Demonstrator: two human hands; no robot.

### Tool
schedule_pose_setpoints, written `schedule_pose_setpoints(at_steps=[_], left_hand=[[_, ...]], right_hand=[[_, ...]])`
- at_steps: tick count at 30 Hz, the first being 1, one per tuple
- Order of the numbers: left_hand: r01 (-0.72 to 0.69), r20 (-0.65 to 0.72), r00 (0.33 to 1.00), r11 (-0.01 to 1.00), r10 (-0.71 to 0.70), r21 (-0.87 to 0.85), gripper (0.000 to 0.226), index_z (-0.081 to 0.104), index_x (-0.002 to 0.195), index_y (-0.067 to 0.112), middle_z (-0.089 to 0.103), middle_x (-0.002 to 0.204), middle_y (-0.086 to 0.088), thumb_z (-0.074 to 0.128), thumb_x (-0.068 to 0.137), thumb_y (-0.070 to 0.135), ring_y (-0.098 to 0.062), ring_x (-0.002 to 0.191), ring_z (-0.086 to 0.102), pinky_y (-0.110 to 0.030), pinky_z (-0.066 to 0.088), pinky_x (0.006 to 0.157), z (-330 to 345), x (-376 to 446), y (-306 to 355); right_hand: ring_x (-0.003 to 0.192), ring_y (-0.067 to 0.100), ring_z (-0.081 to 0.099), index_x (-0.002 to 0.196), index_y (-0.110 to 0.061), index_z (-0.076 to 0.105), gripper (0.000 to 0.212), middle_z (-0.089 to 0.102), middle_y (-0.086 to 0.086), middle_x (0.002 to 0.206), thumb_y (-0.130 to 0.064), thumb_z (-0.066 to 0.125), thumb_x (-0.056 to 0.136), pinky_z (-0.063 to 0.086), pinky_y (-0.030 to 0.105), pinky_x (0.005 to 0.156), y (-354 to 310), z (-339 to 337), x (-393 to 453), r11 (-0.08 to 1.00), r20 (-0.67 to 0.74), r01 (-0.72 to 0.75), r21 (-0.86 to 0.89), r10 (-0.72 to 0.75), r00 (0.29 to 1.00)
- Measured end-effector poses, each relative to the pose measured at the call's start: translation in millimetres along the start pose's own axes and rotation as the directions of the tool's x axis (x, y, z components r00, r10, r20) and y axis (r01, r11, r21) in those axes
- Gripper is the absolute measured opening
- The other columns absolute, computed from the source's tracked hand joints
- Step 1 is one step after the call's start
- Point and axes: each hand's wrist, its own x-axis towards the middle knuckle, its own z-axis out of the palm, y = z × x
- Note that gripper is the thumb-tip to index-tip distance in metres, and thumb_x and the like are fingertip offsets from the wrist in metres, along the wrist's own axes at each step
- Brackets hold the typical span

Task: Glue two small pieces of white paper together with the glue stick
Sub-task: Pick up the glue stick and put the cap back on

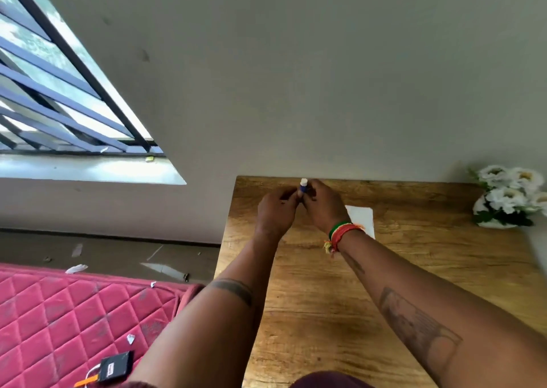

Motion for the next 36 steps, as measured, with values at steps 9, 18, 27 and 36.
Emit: schedule_pose_setpoints(at_steps=[9, 18, 27, 36], left_hand=[[-0.044, -0.012, 0.999, 0.957, 0.042, -0.286, 0.024, 0.077, 0.116, 0.023, 0.077, 0.101, 0.007, 0.07, 0.094, 0.03, -0.007, 0.093, 0.069, -0.026, 0.051, 0.078, 13, 6, 101], [-0.108, -0.004, 0.994, 0.963, 0.111, -0.247, 0.006, 0.08, 0.091, 0.03, 0.073, 0.077, 0.021, 0.075, 0.09, 0.033, 0.007, 0.075, 0.065, -0.021, 0.045, 0.068, 10, 5, 140], [-0.137, -0.022, 0.99, 0.959, 0.136, -0.249, 0.004, 0.078, 0.083, 0.033, 0.072, 0.07, 0.022, 0.078, 0.087, 0.035, 0.008, 0.069, 0.066, -0.019, 0.045, 0.064, 11, 2, 155], [-0.175, -0.01, 0.984, 0.958, 0.177, -0.226, 0.018, 0.08, 0.102, 0.022, 0.071, 0.086, 0.017, 0.078, 0.088, 0.033, 0.001, 0.084, 0.065, -0.02, 0.046, 0.068, 14, -6, 164]], right_hand=[[0.095, 0.022, 0.074, 0.138, -0.013, 0.061, 0.044, 0.075, 0.009, 0.111, -0.013, 0.067, 0.095, 0.059, 0.041, 0.094, -36, -93, 4, 0.971, -0.051, 0.04, 0.234, -0.029, 0.998], [0.07, 0.018, 0.068, 0.093, -0.012, 0.075, 0.016, 0.075, 0.006, 0.084, -0.024, 0.065, 0.095, 0.06, 0.049, 0.08, -45, -130, -9, 0.984, -0.072, 0.048, 0.174, -0.036, 0.997], [0.08, 0.017, 0.069, 0.125, -0.015, 0.063, 0.031, 0.07, -0.001, 0.098, -0.029, 0.065, 0.098, 0.056, 0.032, 0.072, -50, -137, -18, 0.968, -0.036, 0.078, 0.24, -0.071, 0.997], [0.072, 0.018, 0.068, 0.088, -0.02, 0.063, 0.011, 0.07, 0.002, 0.083, -0.026, 0.072, 0.092, 0.056, 0.037, 0.072, -50, -141, -21, 0.968, -0.135, 0.061, 0.245, -0.028, 0.99]])
